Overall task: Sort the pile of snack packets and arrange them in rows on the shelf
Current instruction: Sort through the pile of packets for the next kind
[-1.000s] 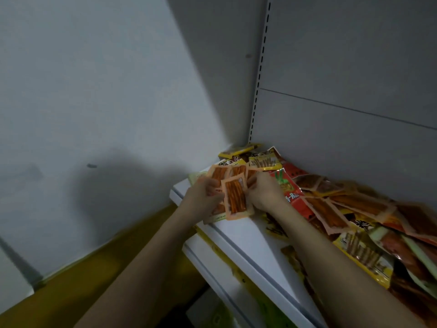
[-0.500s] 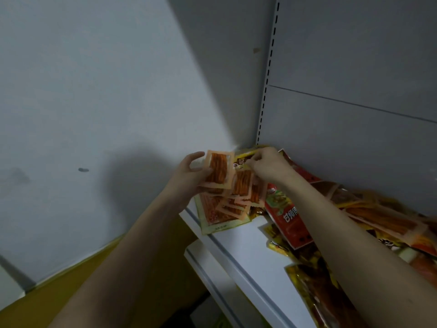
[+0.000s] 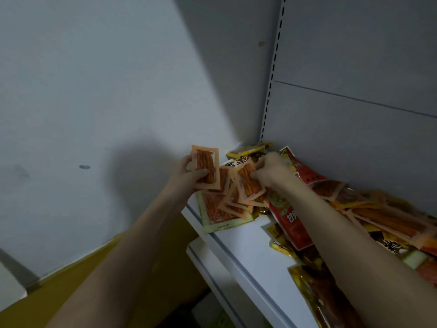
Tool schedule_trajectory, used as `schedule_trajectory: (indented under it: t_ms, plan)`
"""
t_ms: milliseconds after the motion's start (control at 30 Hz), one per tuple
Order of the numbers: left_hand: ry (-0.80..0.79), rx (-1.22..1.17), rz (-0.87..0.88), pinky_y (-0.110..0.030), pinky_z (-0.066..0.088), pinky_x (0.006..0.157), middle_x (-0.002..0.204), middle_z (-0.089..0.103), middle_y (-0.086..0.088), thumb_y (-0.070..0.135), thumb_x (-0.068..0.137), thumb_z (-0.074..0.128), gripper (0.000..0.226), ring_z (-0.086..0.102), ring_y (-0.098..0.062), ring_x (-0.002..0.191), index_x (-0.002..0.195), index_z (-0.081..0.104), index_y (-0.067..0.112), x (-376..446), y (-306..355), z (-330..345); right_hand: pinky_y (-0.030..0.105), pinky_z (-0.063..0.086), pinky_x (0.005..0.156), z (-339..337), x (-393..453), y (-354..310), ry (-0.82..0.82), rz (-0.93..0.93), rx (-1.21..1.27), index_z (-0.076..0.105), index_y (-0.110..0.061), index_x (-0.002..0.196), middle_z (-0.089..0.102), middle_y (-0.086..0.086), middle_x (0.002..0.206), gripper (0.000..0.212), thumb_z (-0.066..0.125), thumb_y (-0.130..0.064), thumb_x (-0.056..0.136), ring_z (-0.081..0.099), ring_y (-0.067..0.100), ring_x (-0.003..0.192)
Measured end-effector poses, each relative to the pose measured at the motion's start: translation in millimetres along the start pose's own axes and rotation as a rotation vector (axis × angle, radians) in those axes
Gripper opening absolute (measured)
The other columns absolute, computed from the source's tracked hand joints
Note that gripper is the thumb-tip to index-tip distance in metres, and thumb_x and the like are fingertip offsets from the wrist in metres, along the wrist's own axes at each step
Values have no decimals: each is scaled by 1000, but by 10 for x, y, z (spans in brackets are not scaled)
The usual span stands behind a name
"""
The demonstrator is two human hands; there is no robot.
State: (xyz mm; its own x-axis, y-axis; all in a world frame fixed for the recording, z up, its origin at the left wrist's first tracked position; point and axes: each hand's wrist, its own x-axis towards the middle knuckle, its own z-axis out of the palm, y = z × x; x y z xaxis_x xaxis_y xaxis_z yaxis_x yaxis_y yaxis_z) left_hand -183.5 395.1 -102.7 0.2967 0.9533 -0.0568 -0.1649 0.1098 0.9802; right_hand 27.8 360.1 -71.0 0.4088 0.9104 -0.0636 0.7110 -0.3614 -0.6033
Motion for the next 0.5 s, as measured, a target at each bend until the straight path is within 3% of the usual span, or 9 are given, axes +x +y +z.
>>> schedule_trajectory:
  t_ms: [100,167,233,367,433,500]
  plan:
    - [5,3,-10,-38,60,72,103,68,-11,-3,100,49,44,71,-21,80,141,44,12,-7,-24,-3,36,55,82,-199,-37,2,-23,22,343,63,-13,82,69,10,92,11,69,-7,90,67,25,90]
    - [-10,-6,-17,-38,61,71,105,68,-9,1,103,47,40,72,-21,83,140,44,15,-31,-6,34,34,58,77,-278,-106,-46,-108,20,623,63,-11,90,71,13,98,9,63,-3,94,70,24,90]
    - [-55,-33,-31,-42,63,71,107,71,-6,13,106,47,29,73,-25,89,135,49,17,-57,55,95,39,59,81,-276,-121,-134,-195,13,804,64,-6,100,73,15,100,9,62,0,94,72,26,92]
    - [-201,-89,0,-45,63,74,99,76,-2,27,101,57,17,74,-28,94,117,59,20,-100,181,204,45,57,88,-77,-105,-343,-218,-16,791,63,0,112,72,20,103,22,66,-1,91,70,33,98]
    - [-192,-99,39,-45,64,71,95,76,-3,13,95,64,21,75,-26,88,115,57,19,-95,178,181,41,60,82,21,-108,-404,-218,-60,729,65,0,112,71,19,102,24,69,-7,89,71,30,91]
    - [-113,-87,49,-44,64,65,92,74,-5,-2,91,65,33,75,-24,80,114,55,20,-79,153,101,38,62,71,84,-103,-426,-174,-87,670,67,0,101,70,15,90,13,66,-9,93,70,24,77]
